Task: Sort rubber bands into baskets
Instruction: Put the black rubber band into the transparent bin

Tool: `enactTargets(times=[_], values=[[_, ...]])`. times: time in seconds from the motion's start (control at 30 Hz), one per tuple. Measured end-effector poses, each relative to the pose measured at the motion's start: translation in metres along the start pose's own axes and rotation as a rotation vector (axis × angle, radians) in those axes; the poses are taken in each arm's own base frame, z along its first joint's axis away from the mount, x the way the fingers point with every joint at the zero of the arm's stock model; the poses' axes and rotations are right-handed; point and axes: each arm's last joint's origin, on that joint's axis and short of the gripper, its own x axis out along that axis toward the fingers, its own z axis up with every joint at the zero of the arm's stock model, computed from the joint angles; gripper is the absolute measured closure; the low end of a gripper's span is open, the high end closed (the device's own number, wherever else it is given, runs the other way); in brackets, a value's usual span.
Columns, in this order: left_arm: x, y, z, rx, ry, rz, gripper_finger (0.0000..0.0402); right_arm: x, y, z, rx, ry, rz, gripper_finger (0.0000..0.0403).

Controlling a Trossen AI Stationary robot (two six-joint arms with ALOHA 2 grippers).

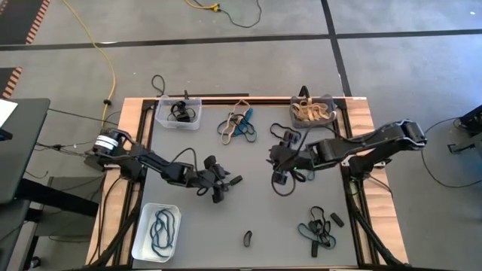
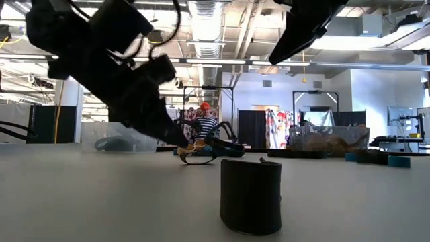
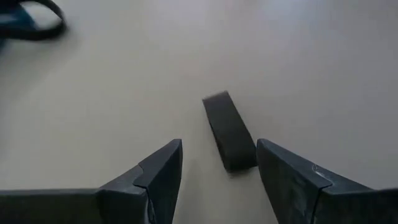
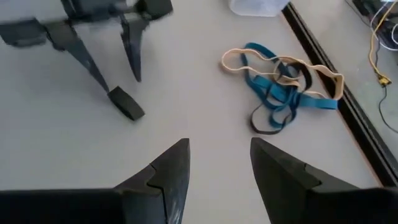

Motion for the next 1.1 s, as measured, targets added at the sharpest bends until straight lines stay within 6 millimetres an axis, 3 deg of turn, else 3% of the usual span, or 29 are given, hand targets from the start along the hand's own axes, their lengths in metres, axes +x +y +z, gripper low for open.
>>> enactTargets(times=[0.3,0.4,0.57,0.63,0.83,0.97,1.1], values=[[0.039,-0.009,0.003,0.024,0.070,0.107,0.0219,0.013,0.009,-0.002,-0.018,0.023,-0.001,0.0207],[0.047,-0.010,0.009,0.068,0.101,0.118,0.0264,0.013,0.009,-0.002,-0.016,0.023,-0.001,0.0207],[0.047,-0.012,0.022,0.197,0.105,0.097,0.0381,0.013,0.009,-0.002,-0.017,0.024,0.000,0.0207],[0.043,-0.009,0.027,0.246,0.120,0.132,0.0392,0.013,0.009,-0.002,-0.018,0.023,0.000,0.0207],[0.007,0.009,0.061,0.348,0.196,0.298,0.0399,0.010,0.014,-0.003,-0.031,0.019,0.014,0.0207],[-0.034,0.031,0.085,0.367,0.200,0.401,0.0400,0.008,0.019,-0.004,-0.042,0.014,0.027,0.0207],[-0.076,0.066,0.101,0.308,0.228,0.469,0.0401,0.005,0.023,-0.005,-0.056,0.004,0.015,0.0207]])
